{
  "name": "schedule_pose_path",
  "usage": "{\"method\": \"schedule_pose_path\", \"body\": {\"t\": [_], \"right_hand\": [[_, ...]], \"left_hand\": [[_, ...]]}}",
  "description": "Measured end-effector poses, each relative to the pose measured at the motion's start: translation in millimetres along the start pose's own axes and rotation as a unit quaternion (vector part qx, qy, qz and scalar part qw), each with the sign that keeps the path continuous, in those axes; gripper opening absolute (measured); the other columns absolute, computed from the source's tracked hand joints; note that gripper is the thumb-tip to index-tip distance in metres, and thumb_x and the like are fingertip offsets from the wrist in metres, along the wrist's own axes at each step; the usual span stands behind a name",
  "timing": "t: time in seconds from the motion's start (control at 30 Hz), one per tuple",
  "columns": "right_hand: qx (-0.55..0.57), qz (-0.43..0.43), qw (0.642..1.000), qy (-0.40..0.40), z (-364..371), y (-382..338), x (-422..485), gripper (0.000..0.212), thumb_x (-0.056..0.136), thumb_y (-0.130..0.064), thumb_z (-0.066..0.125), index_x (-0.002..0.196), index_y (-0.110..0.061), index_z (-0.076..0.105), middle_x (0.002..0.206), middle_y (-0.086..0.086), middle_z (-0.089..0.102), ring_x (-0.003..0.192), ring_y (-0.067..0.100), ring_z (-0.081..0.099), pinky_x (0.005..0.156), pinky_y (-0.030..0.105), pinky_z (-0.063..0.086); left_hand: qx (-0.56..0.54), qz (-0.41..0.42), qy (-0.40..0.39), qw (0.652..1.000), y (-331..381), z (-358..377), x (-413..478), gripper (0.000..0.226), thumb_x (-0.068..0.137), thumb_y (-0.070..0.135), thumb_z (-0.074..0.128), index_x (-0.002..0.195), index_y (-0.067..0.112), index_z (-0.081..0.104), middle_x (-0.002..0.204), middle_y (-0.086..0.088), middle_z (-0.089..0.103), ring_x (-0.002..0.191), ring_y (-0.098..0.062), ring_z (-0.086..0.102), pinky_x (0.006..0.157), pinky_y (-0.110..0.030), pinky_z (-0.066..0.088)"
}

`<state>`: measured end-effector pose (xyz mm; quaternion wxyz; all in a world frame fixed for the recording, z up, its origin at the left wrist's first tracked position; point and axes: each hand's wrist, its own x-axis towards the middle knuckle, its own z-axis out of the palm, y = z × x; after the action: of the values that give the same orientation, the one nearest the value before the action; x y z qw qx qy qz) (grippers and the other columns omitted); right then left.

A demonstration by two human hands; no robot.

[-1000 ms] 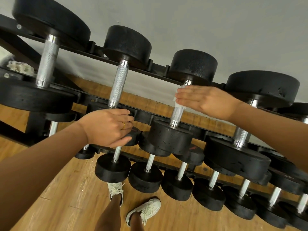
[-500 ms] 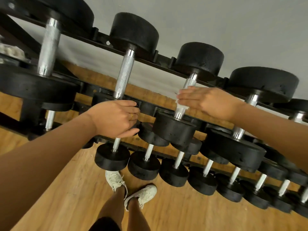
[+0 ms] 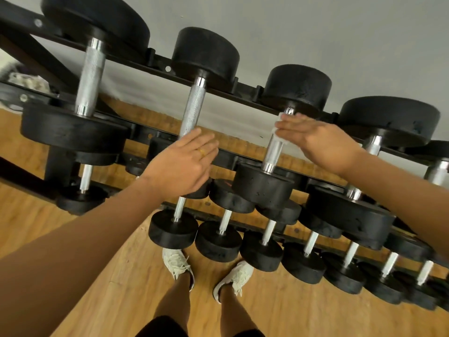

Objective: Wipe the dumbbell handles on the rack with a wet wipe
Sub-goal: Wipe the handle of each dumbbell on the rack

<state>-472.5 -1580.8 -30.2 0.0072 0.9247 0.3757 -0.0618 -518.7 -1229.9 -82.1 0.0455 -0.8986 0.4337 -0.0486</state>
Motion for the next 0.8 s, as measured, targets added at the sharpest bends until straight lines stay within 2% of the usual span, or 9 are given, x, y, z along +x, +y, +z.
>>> {"method": "schedule_pose_path", "body": {"t": [0.07,0.17,0.3,0.47,0.5,0.57,0.63,0.73,0.8], "right_hand": [[-0.005,-0.010,1.000,0.011,1.1,-2.0,-1.1,0.070,0.078,0.016,0.070,0.141,-0.010,0.054,0.148,0.012,0.051,0.142,0.027,0.042,0.115,0.049,0.039],[-0.016,-0.003,0.998,0.062,-0.2,-2.3,1.6,0.066,0.079,0.017,0.069,0.139,-0.007,0.057,0.145,0.015,0.054,0.137,0.028,0.049,0.115,0.046,0.037],[-0.003,0.020,0.999,0.048,9.7,-8.4,-0.2,0.071,0.075,0.018,0.072,0.139,-0.007,0.056,0.147,0.015,0.051,0.140,0.030,0.045,0.115,0.047,0.037],[-0.018,-0.181,0.983,0.016,18.9,-35.3,-12.4,0.056,0.068,0.005,0.082,0.121,-0.005,0.071,0.127,0.015,0.068,0.123,0.031,0.062,0.109,0.051,0.033],[-0.017,-0.184,0.983,0.015,15.7,-29.0,-6.5,0.057,0.066,0.006,0.084,0.120,-0.005,0.071,0.126,0.014,0.069,0.122,0.032,0.062,0.108,0.052,0.035],[-0.011,-0.119,0.993,0.011,10.4,-13.2,2.8,0.063,0.066,0.010,0.084,0.125,-0.006,0.068,0.130,0.015,0.066,0.127,0.033,0.059,0.109,0.052,0.041],[-0.010,-0.067,0.998,0.006,7.1,-10.8,5.1,0.065,0.068,0.012,0.082,0.128,-0.006,0.066,0.134,0.016,0.063,0.131,0.033,0.055,0.112,0.050,0.038],[-0.030,-0.158,0.987,-0.012,10.9,-33.1,-2.1,0.050,0.074,0.007,0.070,0.122,-0.006,0.070,0.126,0.014,0.068,0.124,0.031,0.061,0.113,0.045,0.031],[-0.028,-0.201,0.979,-0.030,7.6,-37.2,-0.4,0.046,0.075,0.005,0.068,0.119,-0.006,0.071,0.122,0.014,0.070,0.119,0.030,0.064,0.111,0.043,0.032]], "left_hand": [[-0.005,-0.086,0.014,0.996,11.3,1.1,-6.8,0.051,0.106,0.031,0.035,0.144,0.004,0.057,0.151,-0.014,0.054,0.147,-0.030,0.042,0.126,-0.049,0.018],[0.001,-0.129,0.033,0.991,20.0,4.7,-9.1,0.051,0.107,0.030,0.034,0.145,0.005,0.055,0.153,-0.013,0.052,0.147,-0.030,0.040,0.126,-0.050,0.021],[0.017,-0.137,0.030,0.990,20.5,5.7,-8.5,0.051,0.108,0.031,0.033,0.147,0.005,0.054,0.152,-0.014,0.053,0.148,-0.031,0.039,0.126,-0.050,0.019],[0.020,-0.146,0.048,0.988,22.9,5.6,-7.1,0.048,0.108,0.030,0.037,0.143,0.006,0.058,0.147,-0.014,0.058,0.144,-0.033,0.045,0.124,-0.051,0.023],[0.022,-0.147,0.051,0.988,22.7,5.8,-6.9,0.047,0.108,0.030,0.037,0.143,0.006,0.059,0.146,-0.014,0.058,0.143,-0.033,0.046,0.124,-0.051,0.023],[0.024,-0.148,0.054,0.987,22.2,6.8,-7.2,0.046,0.108,0.029,0.037,0.142,0.006,0.059,0.145,-0.015,0.059,0.142,-0.034,0.047,0.124,-0.052,0.024],[0.024,-0.147,0.052,0.987,22.0,7.9,-7.4,0.047,0.109,0.029,0.036,0.141,0.006,0.059,0.143,-0.015,0.060,0.142,-0.034,0.046,0.124,-0.053,0.026],[0.019,-0.146,0.048,0.988,22.0,9.8,-7.7,0.049,0.109,0.029,0.031,0.140,0.005,0.059,0.142,-0.016,0.060,0.143,-0.036,0.046,0.125,-0.053,0.025],[0.019,-0.149,0.049,0.988,22.2,9.8,-8.1,0.050,0.109,0.029,0.029,0.140,0.005,0.060,0.143,-0.016,0.060,0.143,-0.036,0.045,0.125,-0.054,0.024]]}}
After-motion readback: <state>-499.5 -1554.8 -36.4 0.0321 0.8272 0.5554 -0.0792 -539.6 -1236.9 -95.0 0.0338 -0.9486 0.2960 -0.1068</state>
